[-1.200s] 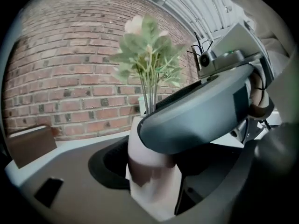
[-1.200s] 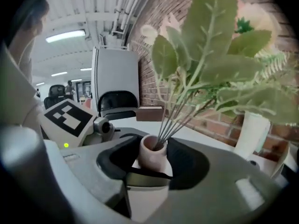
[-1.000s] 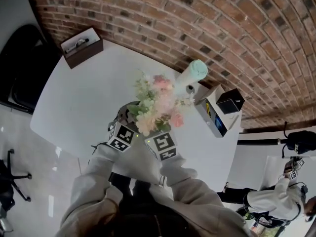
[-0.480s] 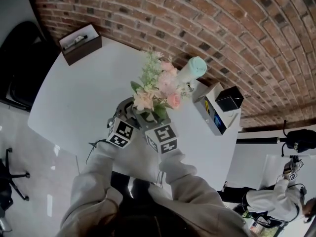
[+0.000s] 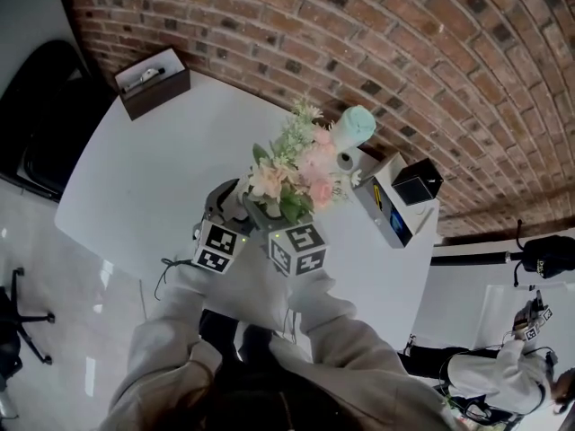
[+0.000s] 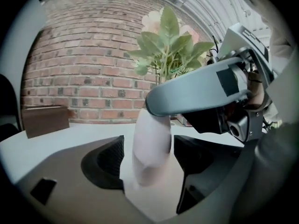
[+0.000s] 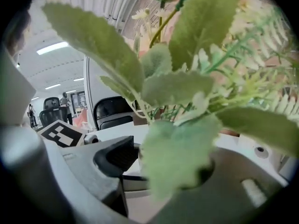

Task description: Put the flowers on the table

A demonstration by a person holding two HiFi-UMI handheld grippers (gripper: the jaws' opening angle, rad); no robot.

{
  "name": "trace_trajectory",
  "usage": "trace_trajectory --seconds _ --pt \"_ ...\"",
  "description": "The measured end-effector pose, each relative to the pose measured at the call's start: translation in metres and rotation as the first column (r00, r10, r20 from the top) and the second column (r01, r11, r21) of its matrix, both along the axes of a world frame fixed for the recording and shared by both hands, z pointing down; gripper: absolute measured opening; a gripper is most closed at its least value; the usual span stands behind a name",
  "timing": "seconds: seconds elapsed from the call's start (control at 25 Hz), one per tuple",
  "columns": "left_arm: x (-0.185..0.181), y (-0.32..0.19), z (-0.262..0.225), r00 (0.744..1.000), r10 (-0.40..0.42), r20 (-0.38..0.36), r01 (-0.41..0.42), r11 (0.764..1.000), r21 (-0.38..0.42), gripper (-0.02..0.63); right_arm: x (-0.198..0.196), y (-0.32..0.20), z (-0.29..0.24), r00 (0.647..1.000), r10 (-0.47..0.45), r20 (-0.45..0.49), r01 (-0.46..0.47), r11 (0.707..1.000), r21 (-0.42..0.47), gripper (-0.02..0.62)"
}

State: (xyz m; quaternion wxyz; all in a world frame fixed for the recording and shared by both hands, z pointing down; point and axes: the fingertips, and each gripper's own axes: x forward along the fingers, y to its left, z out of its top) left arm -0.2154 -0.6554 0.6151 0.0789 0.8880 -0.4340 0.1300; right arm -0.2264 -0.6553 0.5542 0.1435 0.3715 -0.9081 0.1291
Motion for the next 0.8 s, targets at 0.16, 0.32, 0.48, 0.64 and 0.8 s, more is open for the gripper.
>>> trace_trajectory --seconds 0.16,0.32,0.48,0.64,0.8 --pt "-0.012 0.018 0.001 0.999 -0.040 -0.019 0.040 0.999 -0.020 0.311 0.006 0.006 -0.001 1.000 0.006 0.020 -0.006 1.000 -0.014 0.257" --pt "-0.028 0.039 -0.001 0.992 -0.111 -0.053 0.109 0.993 -0.043 0.311 0.012 0.024 -0.001 0.999 0.011 0.032 -0.011 1.000 -0.025 0.258" --pt "-0.039 0.065 -0.003 0.976 -0.200 -0.089 0.190 0.976 -0.103 0.310 0.024 0.053 0.002 0.998 0.020 0.064 -0.016 0.998 -0.062 0.258" --pt "-0.035 0.102 -0.021 0.961 -0.250 -0.120 0.232 0.962 -0.146 0.310 0.039 0.093 -0.002 0.995 0.018 0.094 -0.008 0.994 -0.109 0.258" --pt "-0.023 0.142 -0.040 0.948 -0.294 -0.122 0.276 0.950 -0.145 0.308 0.061 0.136 -0.011 0.990 0.020 0.140 -0.002 0.991 -0.132 0.256"
